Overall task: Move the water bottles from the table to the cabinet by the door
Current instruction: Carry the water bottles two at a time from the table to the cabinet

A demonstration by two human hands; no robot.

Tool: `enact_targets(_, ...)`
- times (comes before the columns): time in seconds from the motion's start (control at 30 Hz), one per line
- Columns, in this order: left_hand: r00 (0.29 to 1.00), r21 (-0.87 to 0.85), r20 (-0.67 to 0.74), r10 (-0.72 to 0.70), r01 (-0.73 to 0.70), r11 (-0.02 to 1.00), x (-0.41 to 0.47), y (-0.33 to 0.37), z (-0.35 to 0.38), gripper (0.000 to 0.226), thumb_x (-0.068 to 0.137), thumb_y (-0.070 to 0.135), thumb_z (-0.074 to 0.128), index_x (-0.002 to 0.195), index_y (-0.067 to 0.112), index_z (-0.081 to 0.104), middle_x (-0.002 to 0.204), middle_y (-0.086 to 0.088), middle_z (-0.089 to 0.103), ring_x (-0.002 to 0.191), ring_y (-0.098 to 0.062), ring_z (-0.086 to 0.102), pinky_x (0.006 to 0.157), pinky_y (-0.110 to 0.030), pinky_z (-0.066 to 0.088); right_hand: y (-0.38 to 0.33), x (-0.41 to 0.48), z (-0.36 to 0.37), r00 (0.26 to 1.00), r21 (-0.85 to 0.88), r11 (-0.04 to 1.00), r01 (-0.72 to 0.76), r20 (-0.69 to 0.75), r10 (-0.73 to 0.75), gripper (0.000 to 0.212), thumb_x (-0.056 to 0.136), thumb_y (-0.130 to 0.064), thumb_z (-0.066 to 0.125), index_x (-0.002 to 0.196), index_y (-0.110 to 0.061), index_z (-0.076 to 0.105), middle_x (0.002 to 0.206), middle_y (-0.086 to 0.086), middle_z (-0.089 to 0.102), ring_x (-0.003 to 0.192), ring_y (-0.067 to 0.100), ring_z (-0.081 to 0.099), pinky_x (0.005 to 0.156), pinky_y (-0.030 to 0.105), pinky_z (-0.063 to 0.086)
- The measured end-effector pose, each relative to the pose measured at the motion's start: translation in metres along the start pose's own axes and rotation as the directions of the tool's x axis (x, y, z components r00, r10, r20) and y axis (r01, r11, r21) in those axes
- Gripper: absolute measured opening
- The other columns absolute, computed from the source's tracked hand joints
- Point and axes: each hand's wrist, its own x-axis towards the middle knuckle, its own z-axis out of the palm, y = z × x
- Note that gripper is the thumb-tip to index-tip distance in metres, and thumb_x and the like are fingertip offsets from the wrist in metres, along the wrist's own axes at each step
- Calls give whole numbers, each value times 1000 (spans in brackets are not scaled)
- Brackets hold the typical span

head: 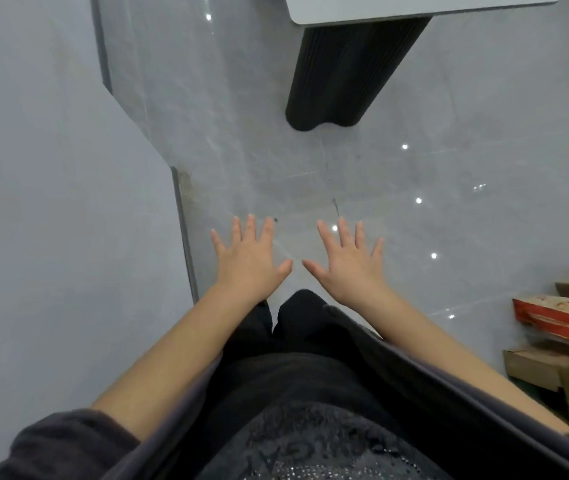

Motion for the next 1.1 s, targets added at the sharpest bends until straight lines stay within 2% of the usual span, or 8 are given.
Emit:
enact_targets(0.4, 999, -7, -11, -39, 39, 999, 99, -18, -79, 79, 94, 61, 33, 155, 25, -2, 163, -8, -5, 149, -29, -10, 116, -61, -5, -16, 130, -79, 999, 1, 999, 34, 25, -34, 76, 94, -68, 28, 155, -35, -2, 164, 5, -8, 150, 35, -10, 115, 62, -1)
enact_targets(0.6, 997, -3, 10, -75, 75, 997, 173, -21, -138, 79, 95, 61, 32, 155, 24, -3, 163, -9, -6, 149, -29, -10, 116, -61, -3, -24, 217, -142, 992, -13, 995, 103, 69, -102, 76, 94, -67, 29, 155, -35, -2, 164, 6, -8, 149, 35, -12, 115, 64, -1)
enact_targets(0.83, 994, 8, -44, -102, 102, 995, 247, -22, -206, 79, 94, 61, 32, 155, 24, -2, 163, -9, -5, 149, -29, -8, 116, -61, 0, -40, 291, -227, 979, -36, 978, 204, 27, -204, 76, 95, -66, 30, 155, -35, -4, 164, 4, -10, 149, 34, -14, 116, 63, -2)
enact_targets(0.97, 992, -9, -32, -121, 121, 993, 278, -25, -232, 80, 94, 62, 32, 155, 25, -3, 163, -8, -5, 149, -29, -8, 116, -61, -1, -42, 319, -255, 980, -25, 980, 197, 32, -196, 76, 95, -67, 28, 155, -35, -7, 164, 4, -13, 149, 33, -16, 116, 63, -4)
enact_targets(1.1, 996, 14, -41, -79, 79, 997, 318, -32, -260, 81, 93, 64, 31, 154, 26, -6, 163, -12, -7, 149, -30, -10, 116, -61, -2, -46, 350, -278, 985, -16, 985, 174, 0, -174, 76, 95, -66, 28, 155, -34, -7, 164, 6, -12, 149, 35, -15, 115, 64, -3)
